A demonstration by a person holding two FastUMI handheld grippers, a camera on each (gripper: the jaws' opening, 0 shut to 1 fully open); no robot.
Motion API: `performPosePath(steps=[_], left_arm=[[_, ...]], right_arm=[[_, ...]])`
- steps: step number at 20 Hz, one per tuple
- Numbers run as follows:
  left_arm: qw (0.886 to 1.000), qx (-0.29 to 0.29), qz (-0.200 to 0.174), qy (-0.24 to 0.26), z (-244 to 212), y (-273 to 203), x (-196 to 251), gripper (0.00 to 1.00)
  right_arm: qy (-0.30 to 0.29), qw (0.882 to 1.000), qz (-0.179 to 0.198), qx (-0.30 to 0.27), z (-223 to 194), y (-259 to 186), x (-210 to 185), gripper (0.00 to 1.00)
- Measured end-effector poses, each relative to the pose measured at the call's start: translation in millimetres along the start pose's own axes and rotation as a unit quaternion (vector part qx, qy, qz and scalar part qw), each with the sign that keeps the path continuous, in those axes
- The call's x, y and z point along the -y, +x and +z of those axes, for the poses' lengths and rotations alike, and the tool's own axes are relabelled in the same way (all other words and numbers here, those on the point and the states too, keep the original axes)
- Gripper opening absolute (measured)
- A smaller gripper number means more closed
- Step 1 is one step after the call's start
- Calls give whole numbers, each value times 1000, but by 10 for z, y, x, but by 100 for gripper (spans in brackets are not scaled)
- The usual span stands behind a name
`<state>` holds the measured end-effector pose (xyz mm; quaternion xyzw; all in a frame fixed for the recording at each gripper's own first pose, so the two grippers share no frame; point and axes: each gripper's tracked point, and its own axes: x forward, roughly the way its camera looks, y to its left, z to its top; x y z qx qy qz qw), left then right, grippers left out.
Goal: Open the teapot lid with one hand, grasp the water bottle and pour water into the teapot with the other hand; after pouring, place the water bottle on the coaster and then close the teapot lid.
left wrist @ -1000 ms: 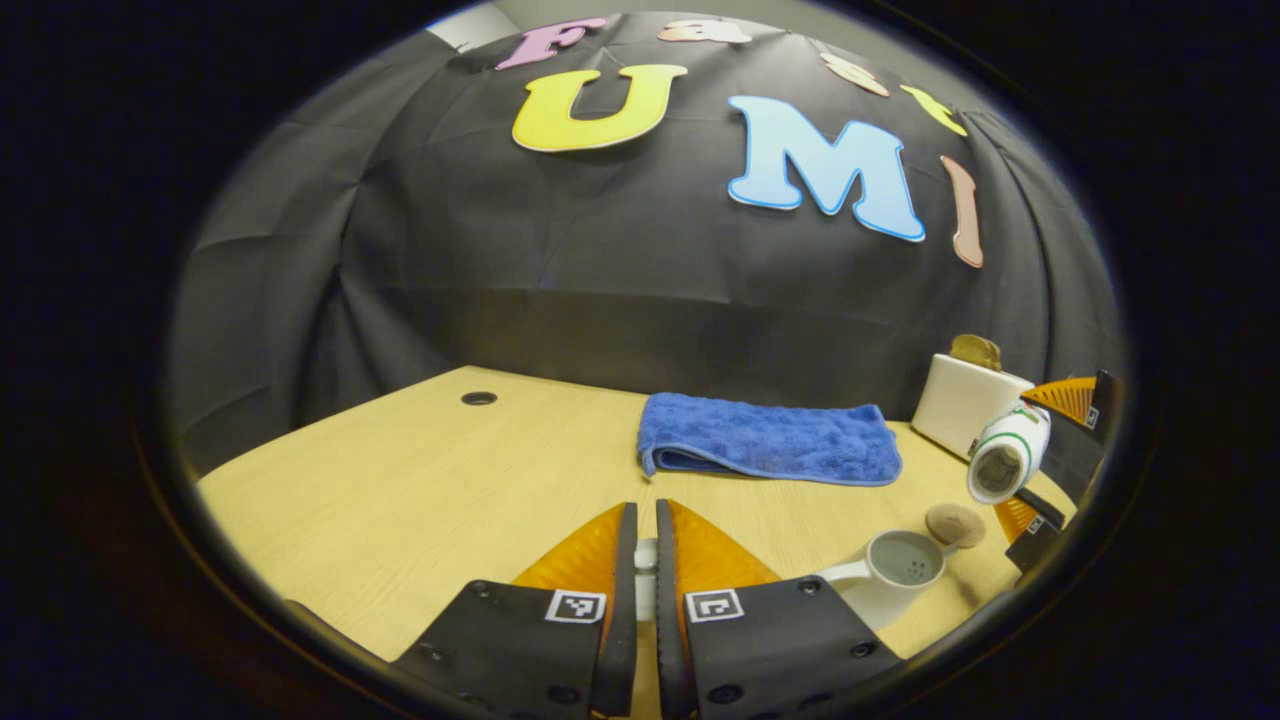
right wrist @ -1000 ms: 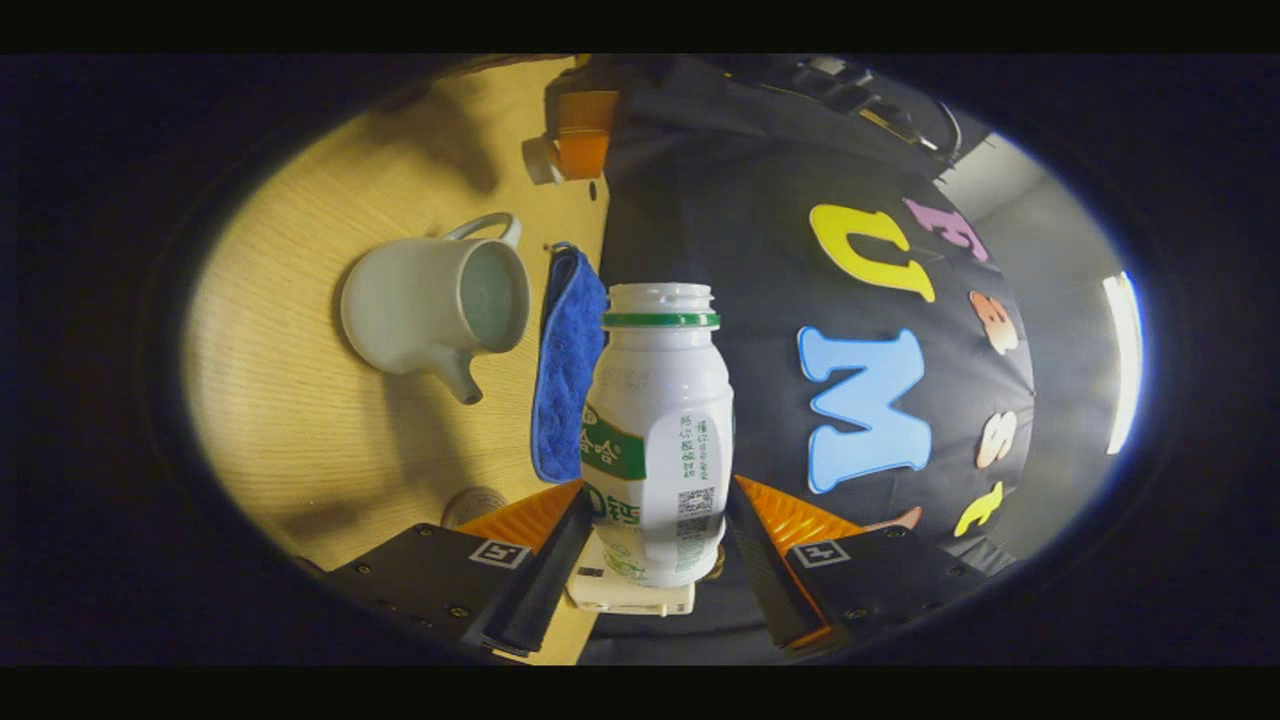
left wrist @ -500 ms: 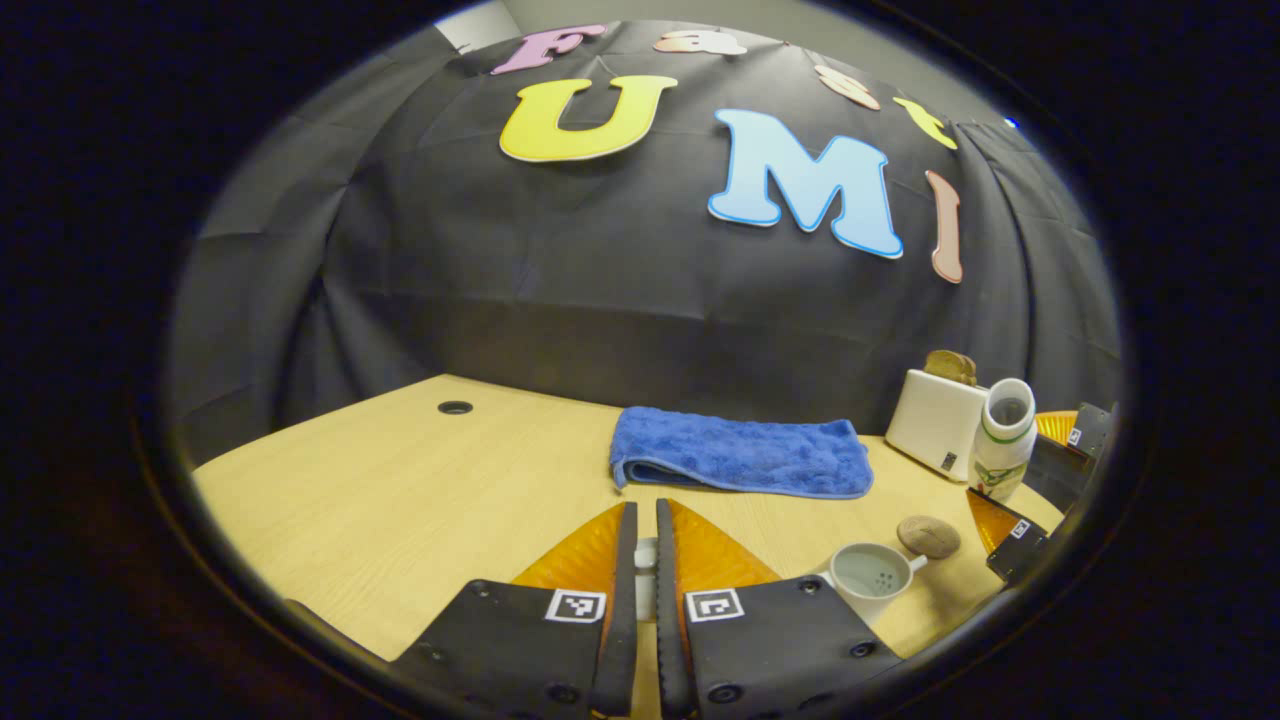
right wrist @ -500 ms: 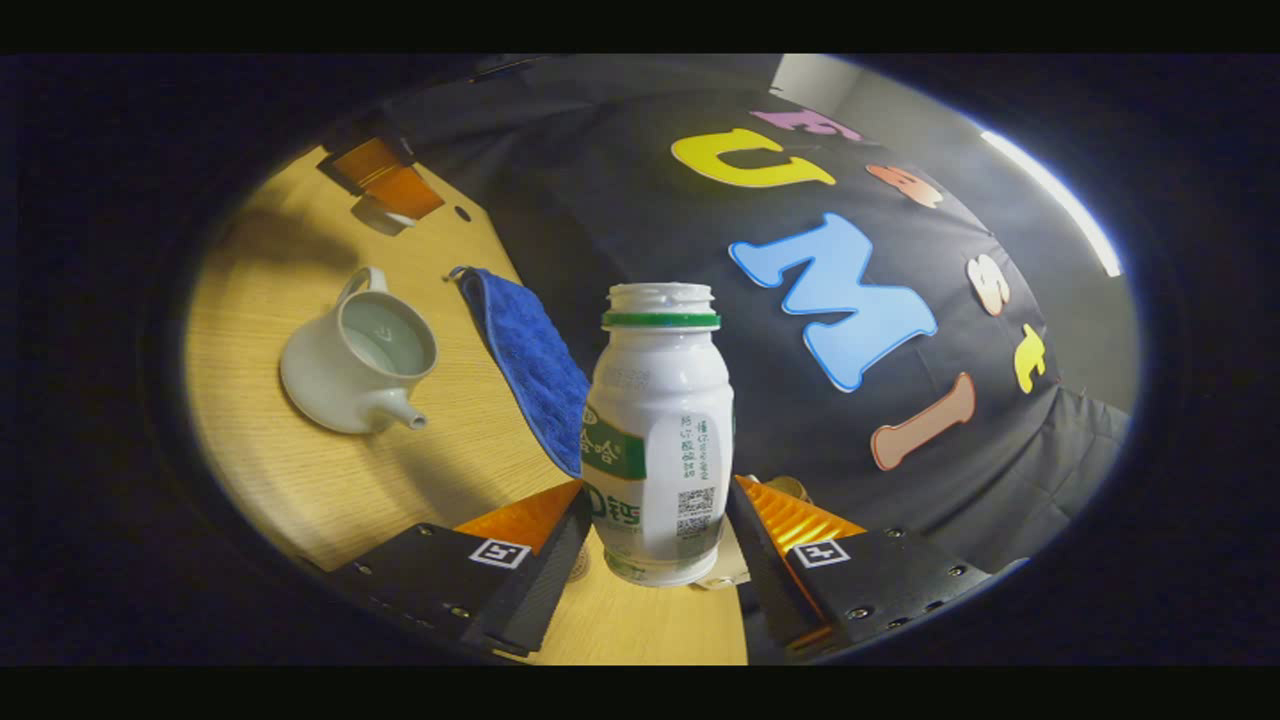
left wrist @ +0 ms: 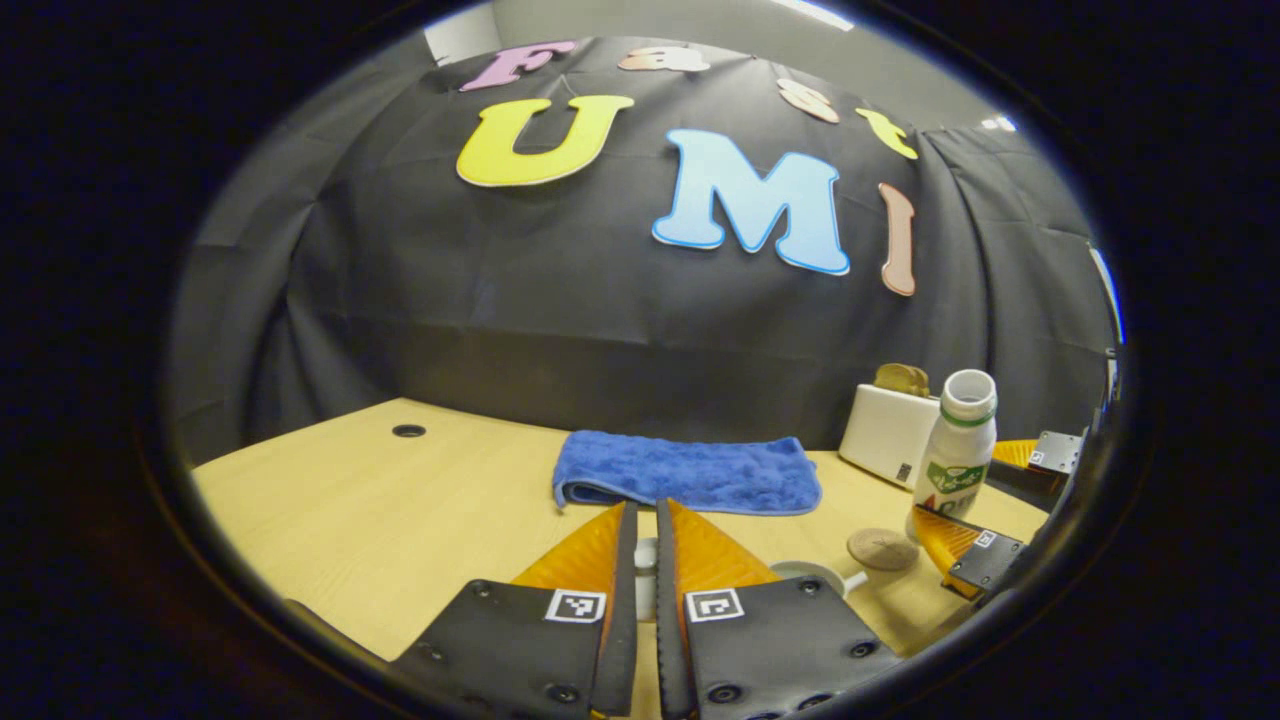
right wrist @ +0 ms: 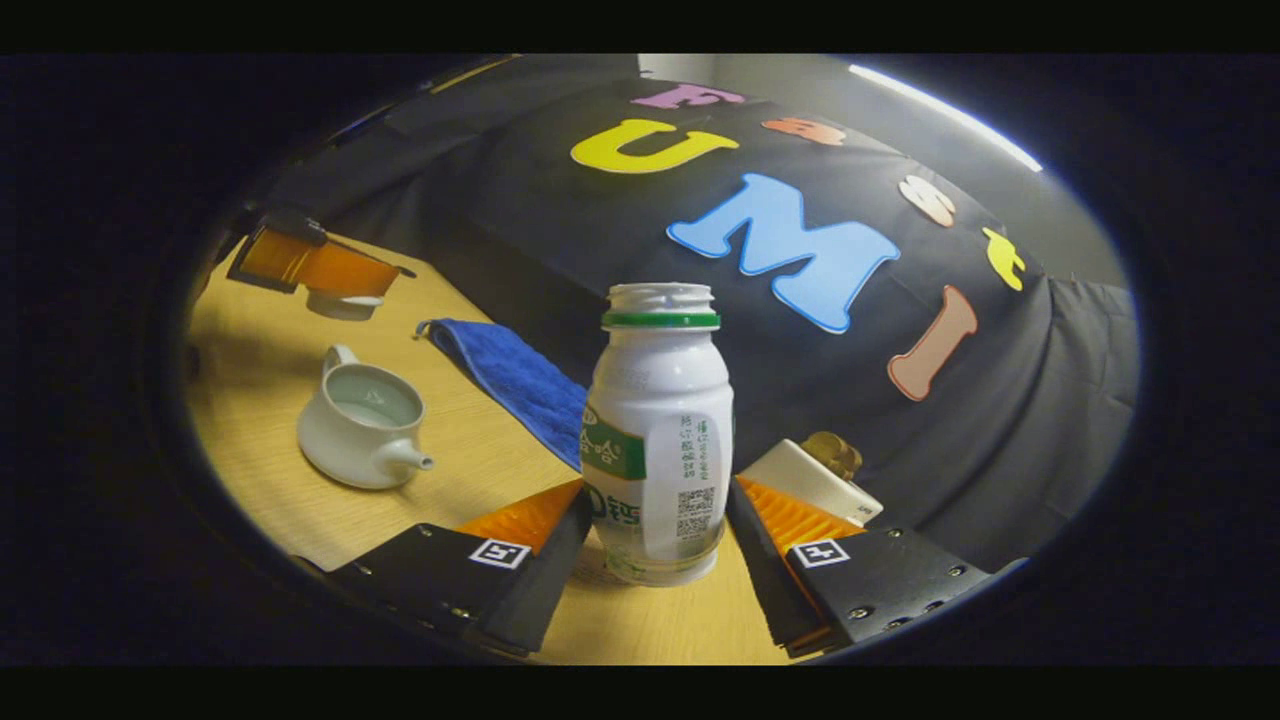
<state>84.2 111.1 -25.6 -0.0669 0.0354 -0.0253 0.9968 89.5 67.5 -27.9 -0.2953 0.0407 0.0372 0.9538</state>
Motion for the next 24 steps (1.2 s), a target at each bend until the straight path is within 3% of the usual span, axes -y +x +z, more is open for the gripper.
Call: performPosePath(steps=[4,9,13,20,24], left_arm=[[1000,17,-16,0,65,-26,179,19],[999,17,-26,24,40,-12,327,19],[998,22,-45,25,60,2,521,15],[996,8,-79,51,-61,-3,904,19],[995,-7,-78,68,-187,36,938,19]], right_arm=[[89,996,18,1,57,-91,38,80],[188,981,47,-14,7,-161,41,80],[217,975,50,-23,-64,-174,89,80],[229,972,50,-25,-120,-202,188,80],[236,970,51,-25,-129,-229,229,80]])
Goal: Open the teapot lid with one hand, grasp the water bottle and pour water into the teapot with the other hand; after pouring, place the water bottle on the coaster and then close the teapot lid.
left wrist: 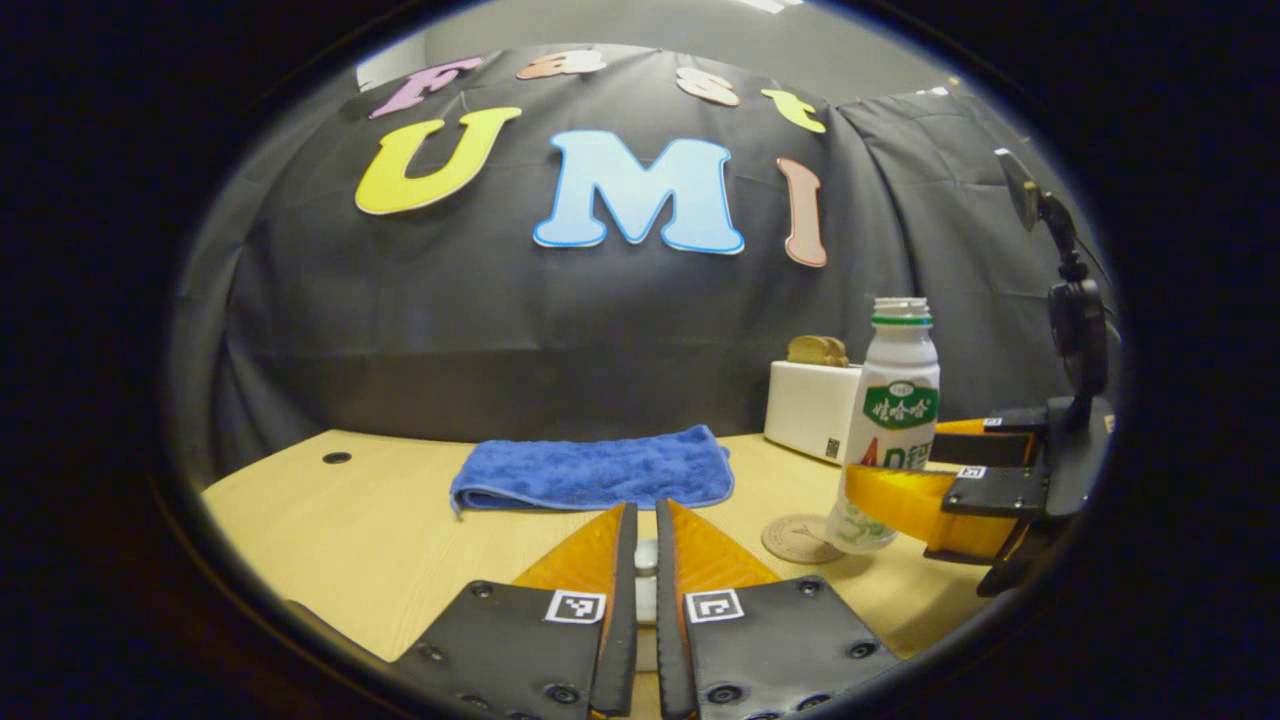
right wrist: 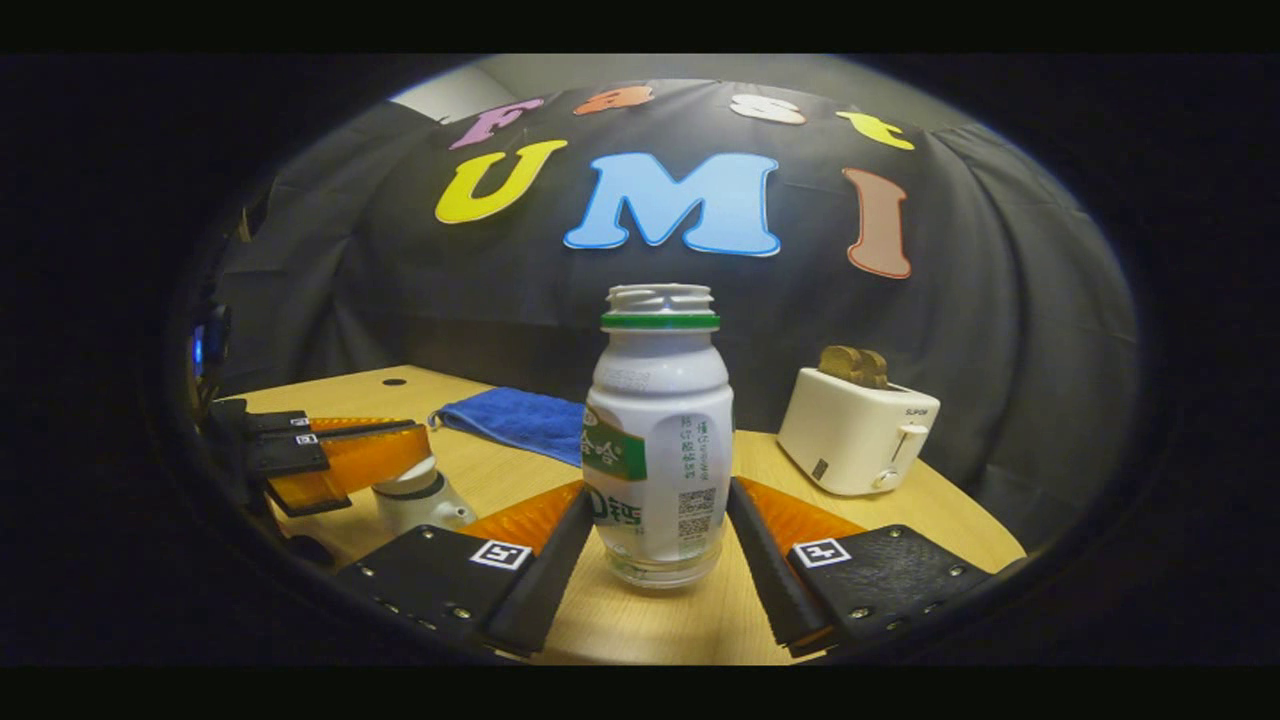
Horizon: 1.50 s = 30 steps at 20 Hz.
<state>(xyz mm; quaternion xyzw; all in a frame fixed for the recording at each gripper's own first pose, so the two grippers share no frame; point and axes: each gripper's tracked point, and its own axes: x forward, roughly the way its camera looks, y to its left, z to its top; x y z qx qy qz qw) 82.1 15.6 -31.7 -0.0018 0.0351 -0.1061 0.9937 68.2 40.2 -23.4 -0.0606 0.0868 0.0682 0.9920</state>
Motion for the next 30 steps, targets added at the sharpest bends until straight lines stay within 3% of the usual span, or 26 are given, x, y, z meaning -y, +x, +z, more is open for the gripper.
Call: performPosePath(steps=[14,16,17,19,20,22,23,25,26,28,30], left_arm=[[1000,-19,9,6,-117,28,43,19],[1000,-14,9,4,-80,15,57,23],[1000,-10,9,3,-62,-4,50,31],[1000,-4,12,1,-26,-20,33,31],[1000,-2,15,1,-3,-33,16,25],[1000,3,19,-2,26,-58,-20,31],[1000,5,21,-4,44,-86,-35,25],[1000,11,26,-6,70,-108,-77,25],[999,13,30,-7,85,-109,-93,31],[999,16,38,-9,114,-132,-154,25],[999,20,43,-10,135,-149,-191,31]], right_arm=[[17,1000,13,-3,-42,17,15,80],[21,1000,16,-5,-47,53,15,80],[24,1000,18,-5,-58,46,8,80],[30,999,19,-7,-81,62,-2,80],[31,999,19,-8,-95,77,-2,80],[33,999,19,-11,-106,102,-3,80],[36,999,19,-10,-116,94,-5,80],[41,999,19,-6,-112,113,-10,80],[43,999,19,-2,-100,125,-11,80],[50,999,22,5,-60,211,-44,80],[55,998,25,10,-39,284,-78,80]])
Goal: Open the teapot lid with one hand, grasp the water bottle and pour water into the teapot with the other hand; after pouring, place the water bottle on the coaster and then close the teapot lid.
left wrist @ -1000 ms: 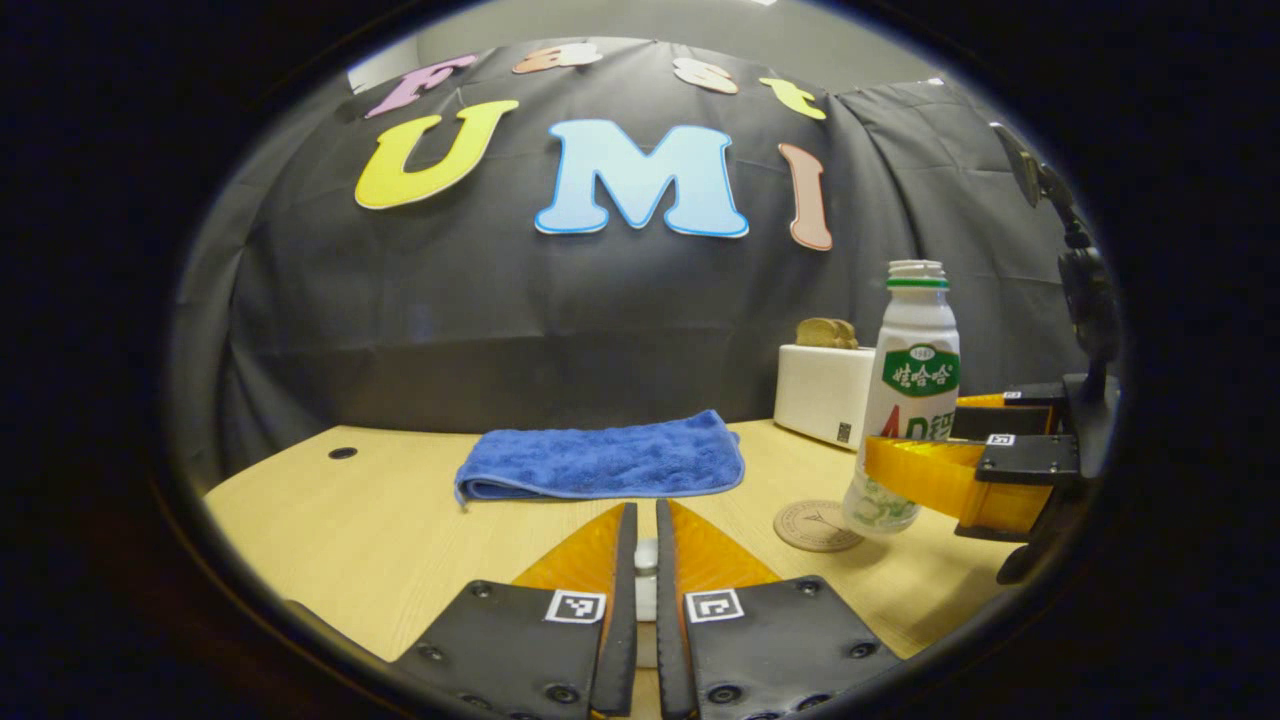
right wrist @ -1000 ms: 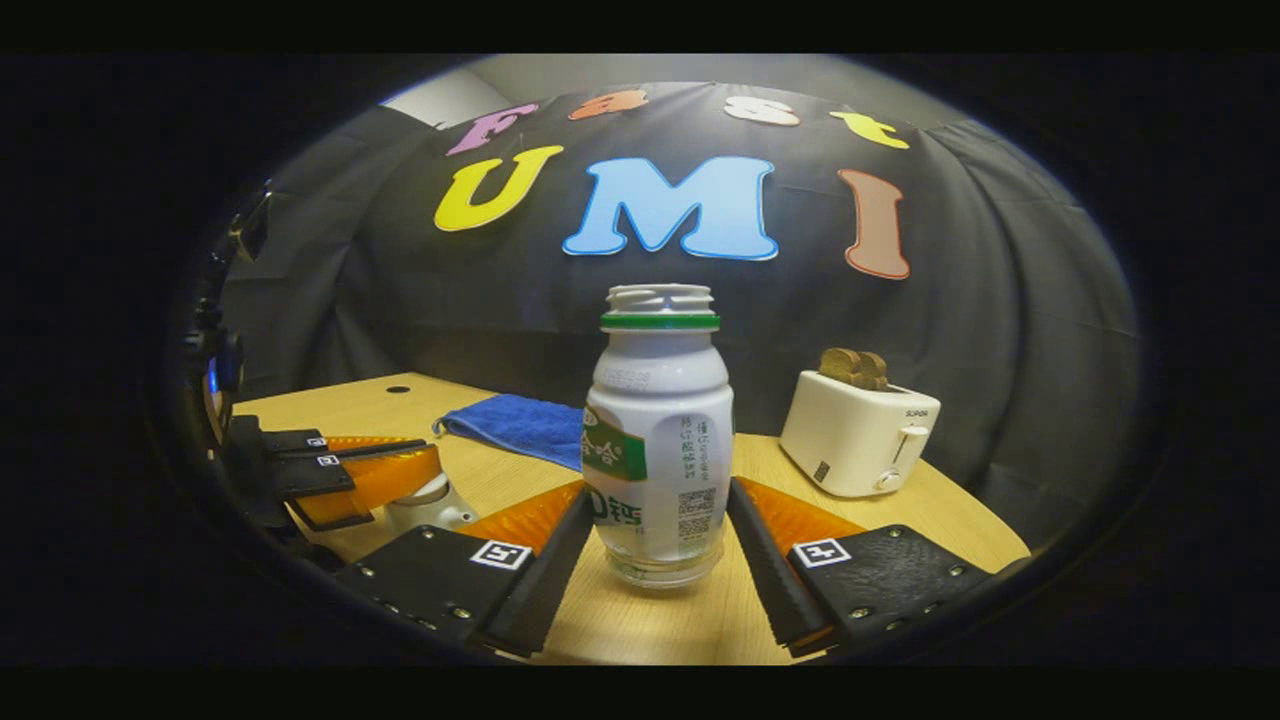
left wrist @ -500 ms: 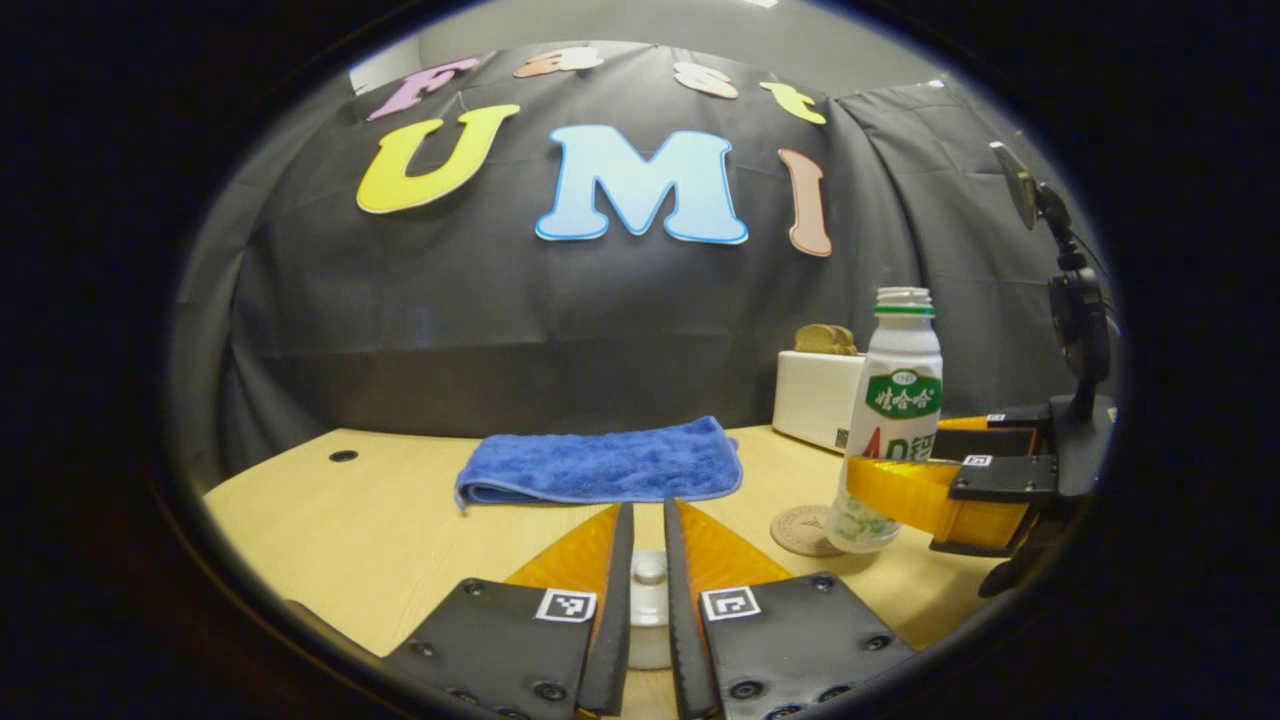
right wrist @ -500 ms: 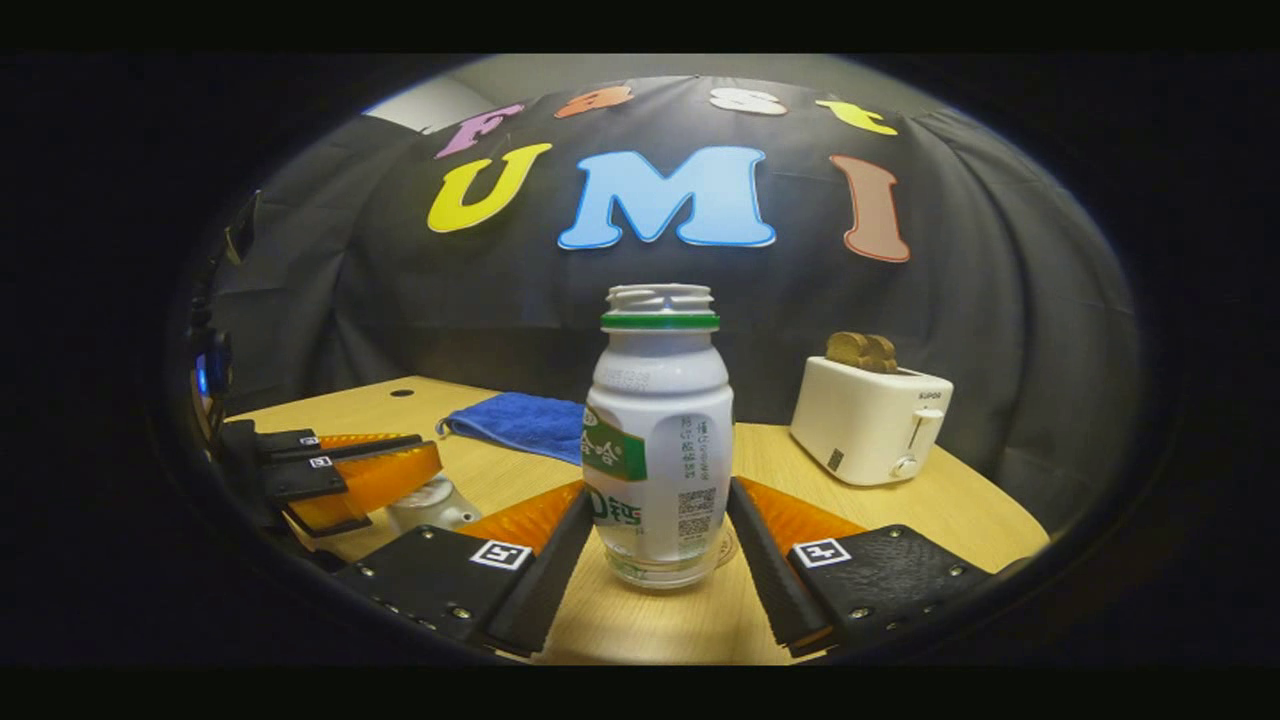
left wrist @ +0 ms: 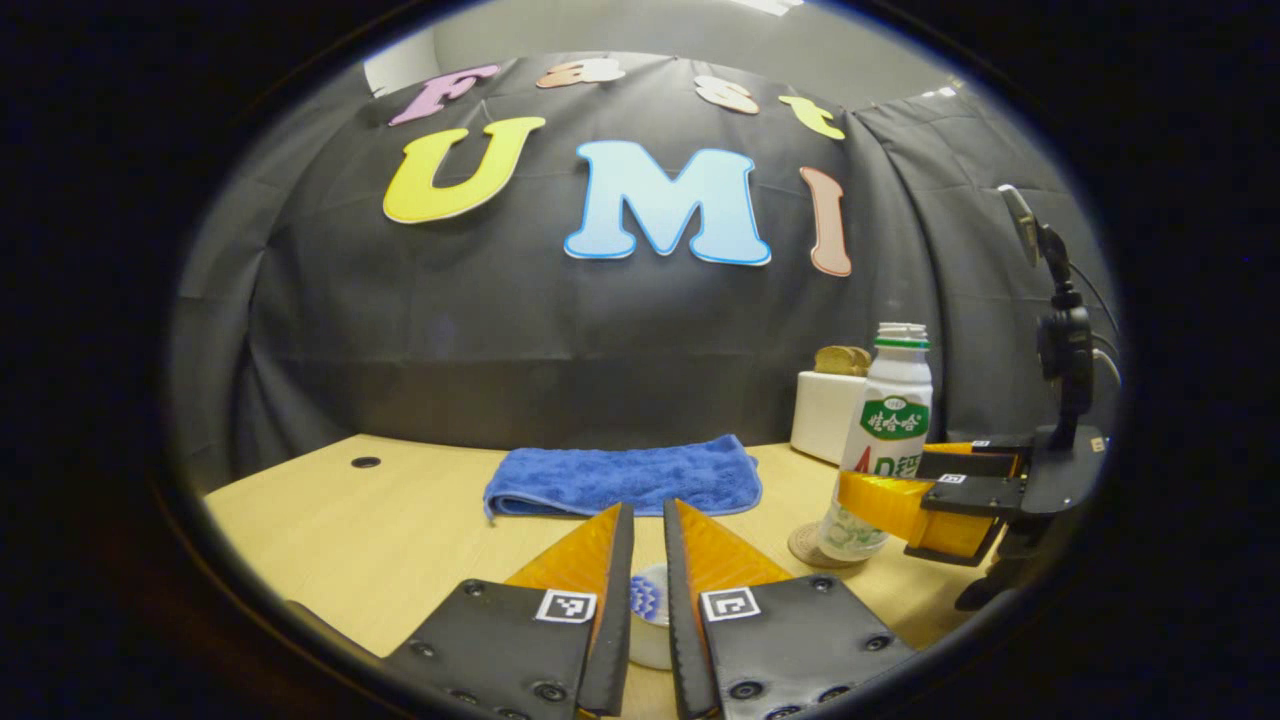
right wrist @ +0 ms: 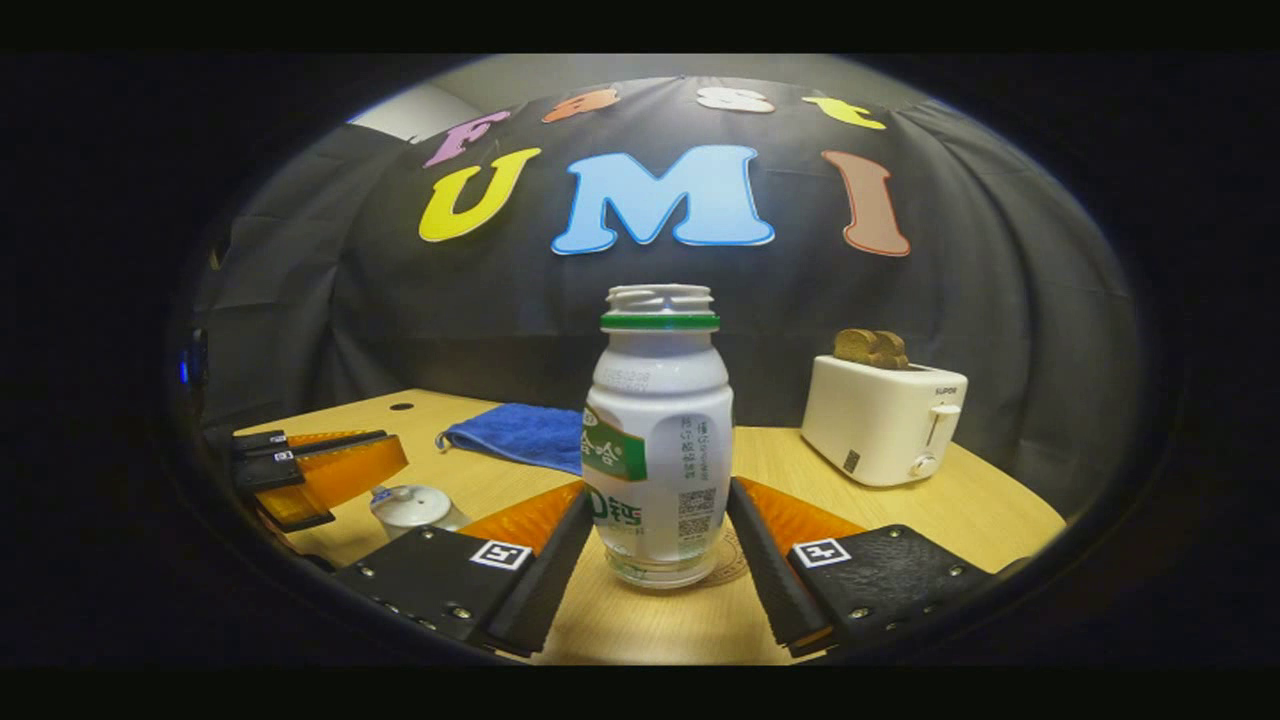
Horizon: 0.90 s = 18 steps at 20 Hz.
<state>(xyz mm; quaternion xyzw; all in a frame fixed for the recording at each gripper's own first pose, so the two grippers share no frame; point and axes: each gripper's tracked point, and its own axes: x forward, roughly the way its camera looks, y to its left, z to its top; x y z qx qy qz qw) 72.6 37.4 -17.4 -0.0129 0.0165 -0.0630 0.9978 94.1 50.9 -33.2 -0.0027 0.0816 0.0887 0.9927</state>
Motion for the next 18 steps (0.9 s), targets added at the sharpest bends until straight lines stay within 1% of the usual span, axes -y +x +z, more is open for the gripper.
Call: performPosePath(steps=[1,3,4,5,6,7,11,12,13,18], left_arm=[[1000,2,2,0,17,3,-18,24],[1000,5,3,-3,34,-9,-31,24],[1000,5,3,-5,38,-25,-36,30],[1000,5,3,-7,34,-21,-35,30],[1000,5,2,-10,36,-21,-32,24],[1000,6,0,-11,34,-21,-23,30],[1000,6,1,-11,30,-21,-33,30],[1000,6,2,-13,39,-25,-42,19],[1000,7,2,-14,40,-22,-57,30],[1000,7,2,-15,36,-13,-59,30]], right_arm=[[0,1000,-4,1,-3,31,23,80],[-3,1000,-20,-1,-45,71,97,80],[-3,1000,-27,-1,-57,85,140,80],[-2,999,-33,0,-68,110,178,80],[-2,999,-36,0,-78,131,193,80],[-2,999,-38,0,-85,158,209,80],[-8,999,-47,-4,-134,253,246,80],[-11,999,-49,-7,-157,275,262,80],[-12,998,-55,-10,-178,296,290,80],[-5,998,-56,-10,-210,328,318,80]])
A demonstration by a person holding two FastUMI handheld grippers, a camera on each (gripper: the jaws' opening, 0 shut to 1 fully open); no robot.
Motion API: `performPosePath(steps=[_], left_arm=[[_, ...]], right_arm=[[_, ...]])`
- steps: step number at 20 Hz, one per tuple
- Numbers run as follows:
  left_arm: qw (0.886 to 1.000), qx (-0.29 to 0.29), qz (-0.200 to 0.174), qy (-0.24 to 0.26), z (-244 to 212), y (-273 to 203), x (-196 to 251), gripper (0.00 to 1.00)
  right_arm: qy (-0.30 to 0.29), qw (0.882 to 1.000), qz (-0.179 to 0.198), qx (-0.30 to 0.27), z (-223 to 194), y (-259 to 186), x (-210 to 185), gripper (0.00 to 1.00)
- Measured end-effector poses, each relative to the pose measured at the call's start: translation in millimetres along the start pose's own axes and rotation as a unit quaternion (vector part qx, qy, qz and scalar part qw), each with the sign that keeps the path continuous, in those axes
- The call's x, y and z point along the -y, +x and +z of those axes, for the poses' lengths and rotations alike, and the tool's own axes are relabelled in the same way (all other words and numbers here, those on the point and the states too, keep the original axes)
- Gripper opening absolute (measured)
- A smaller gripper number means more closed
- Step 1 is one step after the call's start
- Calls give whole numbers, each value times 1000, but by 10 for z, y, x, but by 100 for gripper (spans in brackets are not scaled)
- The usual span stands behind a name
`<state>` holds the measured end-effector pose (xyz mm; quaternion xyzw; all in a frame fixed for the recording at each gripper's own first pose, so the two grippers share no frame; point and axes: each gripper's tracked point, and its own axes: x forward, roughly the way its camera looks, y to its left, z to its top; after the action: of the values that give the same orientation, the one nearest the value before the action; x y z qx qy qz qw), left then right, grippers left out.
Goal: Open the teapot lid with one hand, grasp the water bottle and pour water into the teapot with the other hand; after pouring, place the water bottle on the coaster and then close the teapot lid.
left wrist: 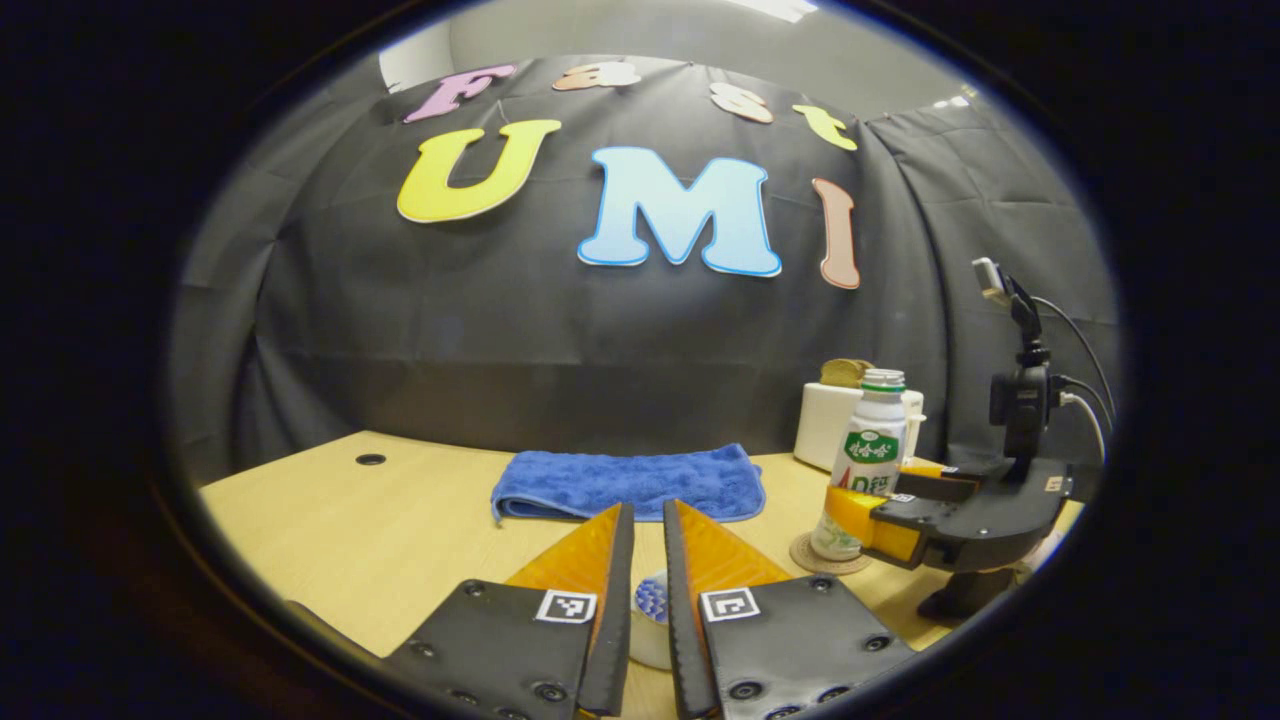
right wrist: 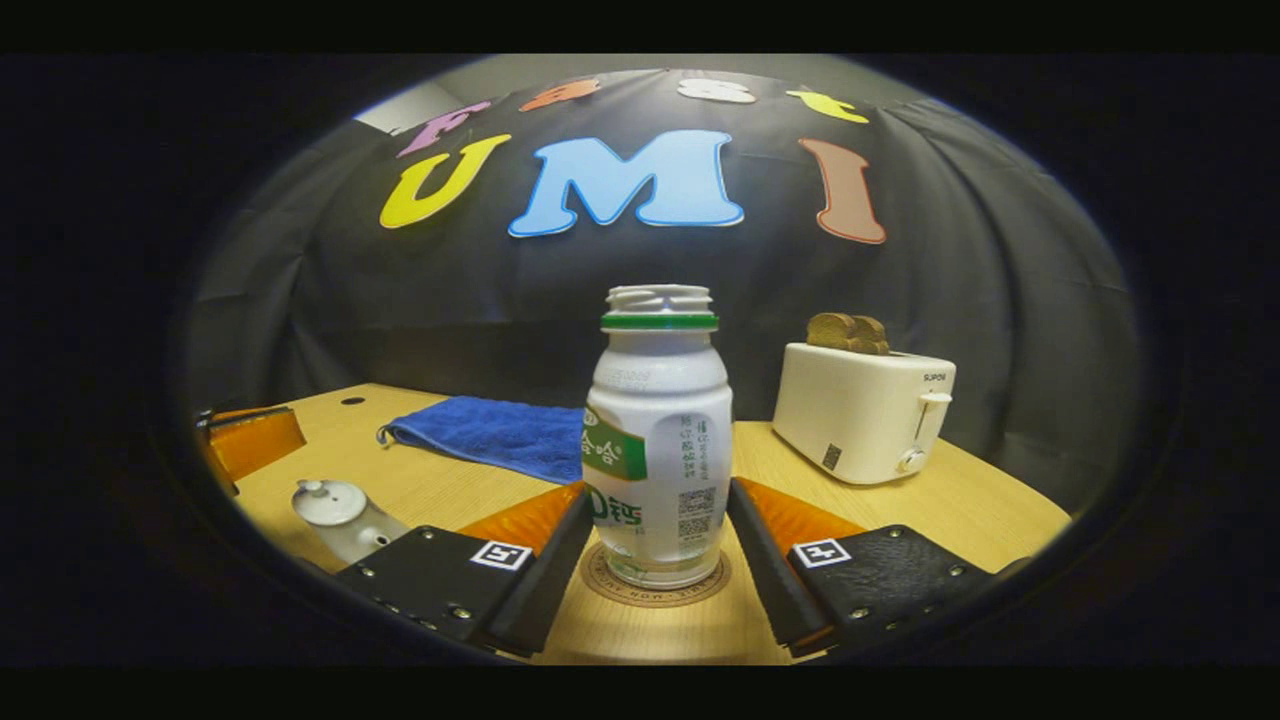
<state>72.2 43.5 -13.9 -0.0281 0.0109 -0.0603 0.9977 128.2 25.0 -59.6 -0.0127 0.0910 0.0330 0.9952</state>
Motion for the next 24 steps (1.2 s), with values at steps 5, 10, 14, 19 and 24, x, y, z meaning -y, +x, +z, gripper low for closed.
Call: performPosePath(steps=[5,10,14,19,24], left_arm=[[1000,-1,-1,-1,-17,2,0,30],[1000,-3,-2,-2,-38,5,1,30],[1000,-1,-2,-1,-18,-22,9,30],[1000,10,-4,-4,24,-218,56,29],[1000,2,1,-5,-181,-631,249,24]], right_arm=[[0,1000,-6,3,10,3,49,82],[1,1000,-9,8,32,-36,69,97],[20,1000,-6,4,-3,-157,108,98],[35,999,-13,21,84,-497,167,97],[39,998,-18,39,93,-989,139,98]])
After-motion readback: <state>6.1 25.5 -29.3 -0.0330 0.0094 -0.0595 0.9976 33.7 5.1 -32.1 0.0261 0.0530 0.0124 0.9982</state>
